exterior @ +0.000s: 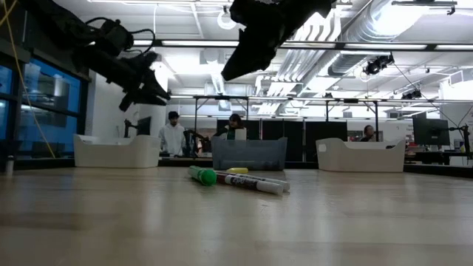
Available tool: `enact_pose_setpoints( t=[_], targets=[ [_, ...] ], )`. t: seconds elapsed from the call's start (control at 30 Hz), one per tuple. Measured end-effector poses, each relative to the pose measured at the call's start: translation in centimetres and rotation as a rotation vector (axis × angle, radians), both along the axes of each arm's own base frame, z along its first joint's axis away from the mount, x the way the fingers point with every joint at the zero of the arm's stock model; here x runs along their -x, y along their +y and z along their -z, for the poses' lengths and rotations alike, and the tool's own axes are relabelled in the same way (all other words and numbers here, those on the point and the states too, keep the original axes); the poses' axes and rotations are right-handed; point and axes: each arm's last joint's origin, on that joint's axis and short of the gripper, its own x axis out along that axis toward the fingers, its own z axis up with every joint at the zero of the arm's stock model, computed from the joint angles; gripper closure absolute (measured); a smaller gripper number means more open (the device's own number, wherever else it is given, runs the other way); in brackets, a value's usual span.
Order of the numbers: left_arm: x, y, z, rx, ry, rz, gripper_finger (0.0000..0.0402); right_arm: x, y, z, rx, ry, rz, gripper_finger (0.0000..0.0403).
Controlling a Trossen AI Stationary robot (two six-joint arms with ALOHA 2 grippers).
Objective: Pick & Place Markers
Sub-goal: Put the yellow pen into the right white bin
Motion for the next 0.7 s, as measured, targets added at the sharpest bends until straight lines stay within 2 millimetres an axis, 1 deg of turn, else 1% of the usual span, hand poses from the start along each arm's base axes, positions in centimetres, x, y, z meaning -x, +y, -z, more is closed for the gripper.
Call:
enact_pose_setpoints(
  t=[0.1, 0.2, 0.27, 0.37, 0.47, 0.57, 0.7],
  targets=[
    [0.3, -0.7, -0.4, -0.017, 0.001, 0.081, 0.0289, 0.2, 0.2, 0.5, -0.008, 0.056, -0.047, 0.0238],
    [0.1, -1.6, -0.7, -0.021, -0.001, 0.152, 0.0289, 0.5, 0.0, 0.8, -0.061, 0.085, 0.042, 0.0237],
    [-0.2, -2.5, -0.8, -0.016, 0.013, 0.191, 0.0289, 0.5, -0.2, 0.9, -0.045, 0.087, 0.067, 0.0238],
    [-0.8, -4.0, -1.2, -0.059, 0.022, 0.279, 0.0289, 0.6, -0.2, 1.0, 0.089, 0.129, -0.066, 0.0238],
    [-1.5, -5.6, -1.5, -0.086, 0.032, 0.368, 0.0289, 0.6, -0.1, 1.7, 0.200, 0.192, -0.177, 0.0238],
    [-2.2, -7.0, -1.8, -0.116, 0.034, 0.430, 0.0289, 0.3, -0.7, 3.0, 0.193, 0.234, -0.224, 0.0238],
    [-2.3, -8.6, -2.6, -0.165, 0.021, 0.456, 0.0289, -0.1, -1.9, 5.2, 0.134, 0.296, -0.247, 0.0238]
  ],
)
